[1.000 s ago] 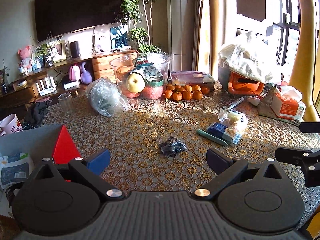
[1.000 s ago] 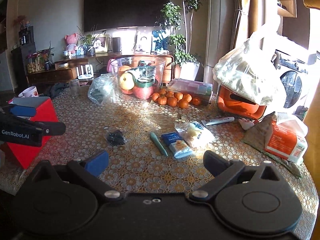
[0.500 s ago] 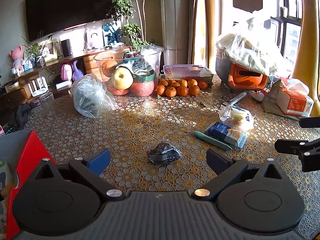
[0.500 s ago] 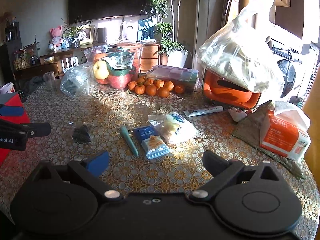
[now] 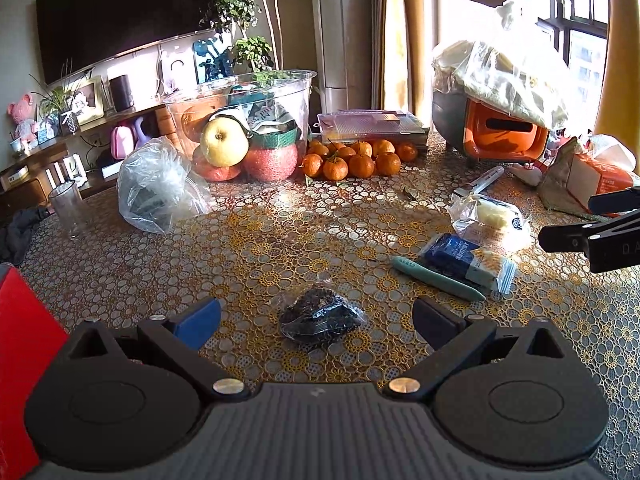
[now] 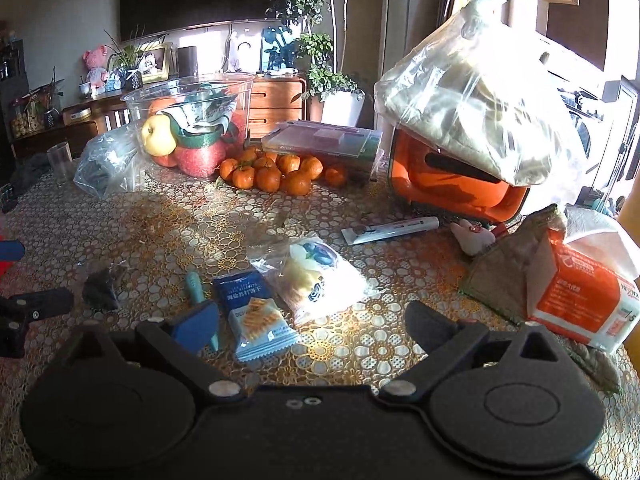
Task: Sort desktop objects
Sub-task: 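Move the left tool to the black bagged item while the right tool reaches the blueberry bag, then close the left tool on the black bagged item while the right tool closes on the blueberry bag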
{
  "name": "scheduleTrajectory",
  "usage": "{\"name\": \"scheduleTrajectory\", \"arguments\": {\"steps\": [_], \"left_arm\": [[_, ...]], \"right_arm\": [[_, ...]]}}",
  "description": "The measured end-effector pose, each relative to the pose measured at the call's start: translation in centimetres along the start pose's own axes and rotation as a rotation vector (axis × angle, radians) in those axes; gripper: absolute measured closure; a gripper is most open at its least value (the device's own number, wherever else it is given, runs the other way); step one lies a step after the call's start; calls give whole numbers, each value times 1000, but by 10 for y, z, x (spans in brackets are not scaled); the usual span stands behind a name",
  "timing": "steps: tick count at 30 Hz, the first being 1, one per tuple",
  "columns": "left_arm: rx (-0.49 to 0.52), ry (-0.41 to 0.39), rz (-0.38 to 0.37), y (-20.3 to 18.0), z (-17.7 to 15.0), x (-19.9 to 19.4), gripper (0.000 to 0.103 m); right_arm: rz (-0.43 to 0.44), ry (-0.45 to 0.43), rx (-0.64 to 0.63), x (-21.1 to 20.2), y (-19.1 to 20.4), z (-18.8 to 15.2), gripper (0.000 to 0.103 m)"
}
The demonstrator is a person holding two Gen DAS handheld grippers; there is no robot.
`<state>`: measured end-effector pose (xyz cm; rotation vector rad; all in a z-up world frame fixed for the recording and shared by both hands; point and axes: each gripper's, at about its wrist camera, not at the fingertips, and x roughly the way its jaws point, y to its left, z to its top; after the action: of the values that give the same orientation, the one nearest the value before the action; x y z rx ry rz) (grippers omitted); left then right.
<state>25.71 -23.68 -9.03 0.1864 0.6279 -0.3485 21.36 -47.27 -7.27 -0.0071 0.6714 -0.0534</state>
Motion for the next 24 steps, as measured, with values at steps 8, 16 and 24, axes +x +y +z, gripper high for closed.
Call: {"name": "scheduleTrajectory", "arguments": {"steps": [8,16,24], "left_arm": [[-3,21,8,-1,-1,25,0],[-9,31,5,-2,-5,43,1],[-18,38,6,-2,-8,57,1]], "right_arm": [[-11,24,-27,36,-12,9,6],[3,35,-57,66,-13,15,7],[21,56,-63,89,-14,11,13]]}}
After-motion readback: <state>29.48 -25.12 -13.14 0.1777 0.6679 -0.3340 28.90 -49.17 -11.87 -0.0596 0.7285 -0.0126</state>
